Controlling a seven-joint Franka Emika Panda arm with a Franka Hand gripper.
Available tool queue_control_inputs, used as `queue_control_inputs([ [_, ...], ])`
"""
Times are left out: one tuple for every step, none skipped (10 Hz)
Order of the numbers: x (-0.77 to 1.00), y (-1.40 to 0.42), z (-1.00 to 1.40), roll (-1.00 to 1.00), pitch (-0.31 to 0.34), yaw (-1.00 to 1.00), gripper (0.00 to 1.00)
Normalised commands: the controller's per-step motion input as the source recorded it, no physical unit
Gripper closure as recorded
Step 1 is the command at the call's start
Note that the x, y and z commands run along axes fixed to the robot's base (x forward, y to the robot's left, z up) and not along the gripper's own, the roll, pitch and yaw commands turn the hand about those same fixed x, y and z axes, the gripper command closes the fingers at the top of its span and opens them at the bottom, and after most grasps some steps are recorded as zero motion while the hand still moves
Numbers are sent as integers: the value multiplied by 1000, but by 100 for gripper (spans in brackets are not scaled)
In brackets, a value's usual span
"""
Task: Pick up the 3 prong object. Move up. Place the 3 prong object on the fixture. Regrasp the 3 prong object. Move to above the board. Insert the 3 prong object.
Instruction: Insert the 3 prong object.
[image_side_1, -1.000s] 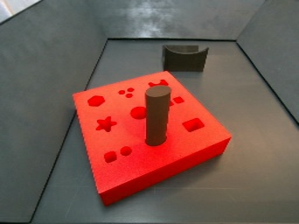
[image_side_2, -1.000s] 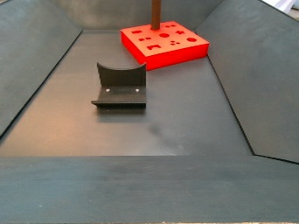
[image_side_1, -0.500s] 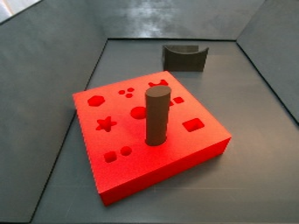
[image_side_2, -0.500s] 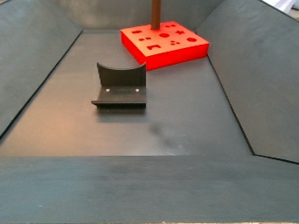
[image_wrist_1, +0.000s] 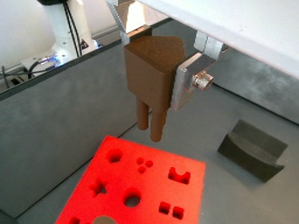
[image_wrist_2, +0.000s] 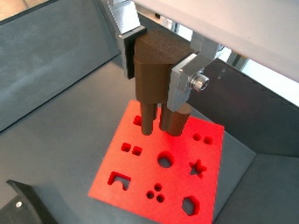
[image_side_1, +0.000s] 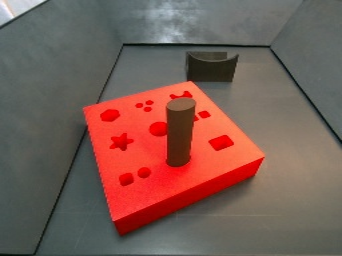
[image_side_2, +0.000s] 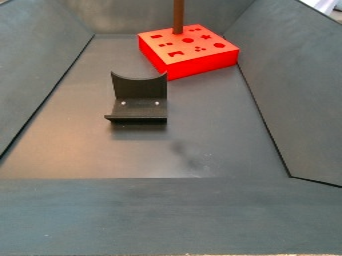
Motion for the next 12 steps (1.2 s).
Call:
queue_control_inputs([
  [0, 0, -11, 4, 0, 0, 100],
  [-154, 103, -231, -81, -106, 0, 100],
  [-377, 369, -746, -127, -140, -37, 100],
  [-429, 326, -791, -110, -144, -351, 100],
  [-474, 80, -797, -80, -141, -694, 100],
  [-371, 0, -791, -87, -139, -789, 100],
  [-269, 0, -754, -89, -143, -843, 100],
  [-229, 0, -760, -89, -131, -880, 100],
  [-220, 0, -774, -87, -124, -891, 100],
  [-51, 0, -749, -79, -143, -957, 100],
  [-49, 0, -740, -79, -146, -951, 100],
  [-57, 0, -717, -76, -157, -903, 100],
])
